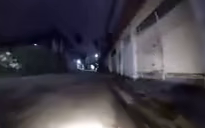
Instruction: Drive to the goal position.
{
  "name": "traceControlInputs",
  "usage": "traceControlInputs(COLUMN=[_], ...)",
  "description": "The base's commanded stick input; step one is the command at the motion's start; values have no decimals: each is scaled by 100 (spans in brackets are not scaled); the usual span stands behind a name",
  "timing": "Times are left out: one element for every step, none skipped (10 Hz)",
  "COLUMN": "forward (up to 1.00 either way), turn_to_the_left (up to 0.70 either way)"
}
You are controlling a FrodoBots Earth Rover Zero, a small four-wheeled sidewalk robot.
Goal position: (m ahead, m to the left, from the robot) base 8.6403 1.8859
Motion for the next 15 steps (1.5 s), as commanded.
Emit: traceControlInputs(forward=[70, 70, 70, 70, 70, 70, 70, 70, 70, 70, 70, 70, 70, 70, 70], turn_to_the_left=[0, 0, 0, 0, 0, 0, 0, 0, 0, 0, 0, 0, 0, 0, 0])
